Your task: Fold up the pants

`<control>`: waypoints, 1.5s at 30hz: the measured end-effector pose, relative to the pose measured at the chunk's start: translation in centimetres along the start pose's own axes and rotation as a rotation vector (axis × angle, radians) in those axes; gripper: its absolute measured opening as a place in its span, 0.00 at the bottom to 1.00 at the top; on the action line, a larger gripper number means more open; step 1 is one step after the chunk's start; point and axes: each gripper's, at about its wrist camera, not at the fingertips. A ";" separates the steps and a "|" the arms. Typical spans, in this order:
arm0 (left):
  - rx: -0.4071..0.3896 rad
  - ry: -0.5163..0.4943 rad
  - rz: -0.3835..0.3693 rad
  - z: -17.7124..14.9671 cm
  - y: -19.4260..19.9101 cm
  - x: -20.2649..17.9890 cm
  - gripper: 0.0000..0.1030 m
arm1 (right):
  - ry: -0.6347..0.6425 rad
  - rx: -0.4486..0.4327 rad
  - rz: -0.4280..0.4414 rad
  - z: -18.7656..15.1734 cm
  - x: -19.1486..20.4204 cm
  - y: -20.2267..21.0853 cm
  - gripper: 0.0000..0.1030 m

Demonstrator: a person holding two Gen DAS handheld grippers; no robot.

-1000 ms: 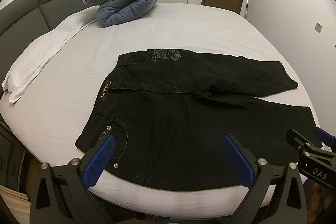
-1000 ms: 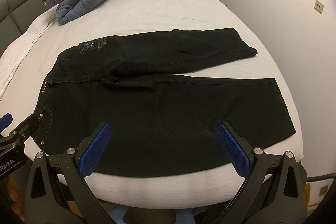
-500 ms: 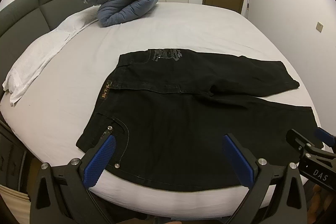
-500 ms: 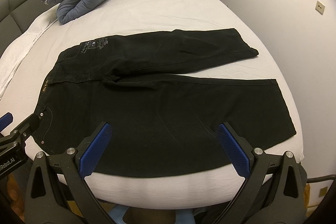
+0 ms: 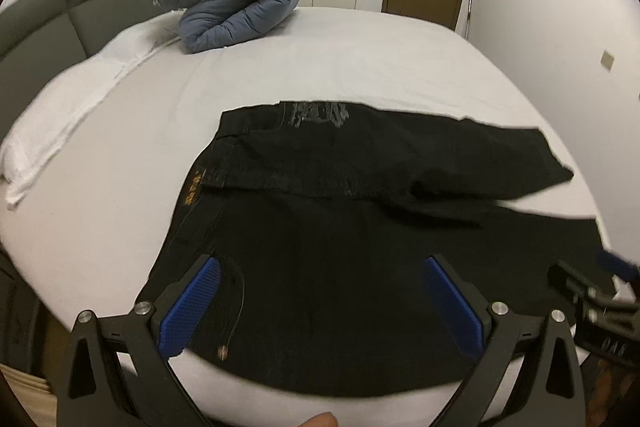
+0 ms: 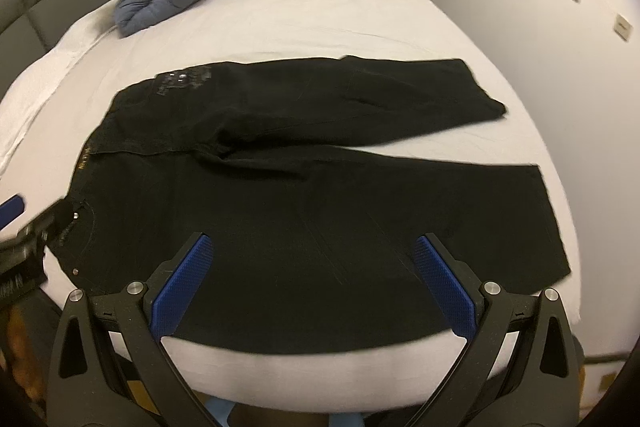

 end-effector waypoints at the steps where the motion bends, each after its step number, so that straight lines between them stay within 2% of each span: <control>1: -0.016 -0.006 -0.009 0.9 -0.5 0.5 1.00 | 0.013 -0.006 0.016 0.5 0.0 -0.3 1.00; 3: -0.042 -0.024 -0.024 3.1 -1.6 1.4 1.00 | 0.046 -0.030 0.065 1.9 -0.1 -1.1 1.00; 6: -0.028 -0.051 -0.057 7.0 -4.2 2.8 1.00 | 0.074 -0.049 0.122 4.9 -0.7 -2.6 1.00; 10: 0.007 -0.135 0.013 12.6 -8.8 4.2 1.00 | 0.088 -0.083 0.169 8.8 -1.6 -5.1 1.00; 11: 0.017 -0.150 0.011 14.0 -10.3 4.6 1.00 | 0.095 -0.085 0.180 9.6 -1.8 -6.0 0.99; 14: 0.074 -0.244 -0.039 17.4 -14.8 4.8 1.00 | 0.110 -0.058 0.215 10.7 -1.9 -7.9 0.87; 16: 0.128 -0.326 -0.013 18.9 -18.4 4.6 1.00 | 0.118 -0.040 0.245 10.5 -2.0 -9.1 0.84; 21: 0.230 -0.460 -0.012 20.0 -24.6 4.4 1.00 | 0.210 -0.016 0.310 7.5 -2.4 -10.1 0.77; 24: 0.294 -0.487 0.009 20.2 -27.5 5.0 1.00 | 0.238 0.000 0.331 6.3 -3.0 -9.8 0.77; 30: 0.346 -0.529 0.026 21.0 -31.0 6.2 1.00 | 0.168 0.054 0.366 5.2 -4.7 -8.8 0.77; 33: 0.342 -0.579 0.042 21.5 -32.3 6.4 1.00 | 0.168 0.057 0.381 4.3 -4.8 -8.0 0.77; 35: 0.361 -0.569 0.022 21.8 -33.3 6.8 0.99 | 0.174 0.064 0.395 3.9 -4.8 -7.7 0.77; 38: 0.449 -0.520 -0.073 21.1 -34.9 7.7 0.80 | 0.184 0.074 0.399 4.0 -4.4 -7.8 0.77; 40: 0.467 -0.486 -0.126 20.7 -34.7 7.9 0.61 | 0.181 0.078 0.415 4.5 -3.9 -8.1 0.74; 41: 0.471 -0.480 -0.140 20.6 -34.5 7.8 0.55 | 0.179 0.074 0.429 5.0 -3.6 -8.3 0.73; 43: 0.471 -0.491 -0.150 19.9 -33.7 7.2 0.27 | 0.199 0.045 0.435 6.5 -2.8 -8.7 0.72; 45: 0.457 -0.539 -0.124 18.8 -32.6 6.0 0.12 | 0.235 0.004 0.435 8.5 -1.6 -9.3 0.68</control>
Point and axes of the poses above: each gripper's, at about its wrist camera, not at the fingertips, and y roughly against the way its jaws point, x to its left, z to its top, and after that the axes turned 2 degrees about -z, right-handed
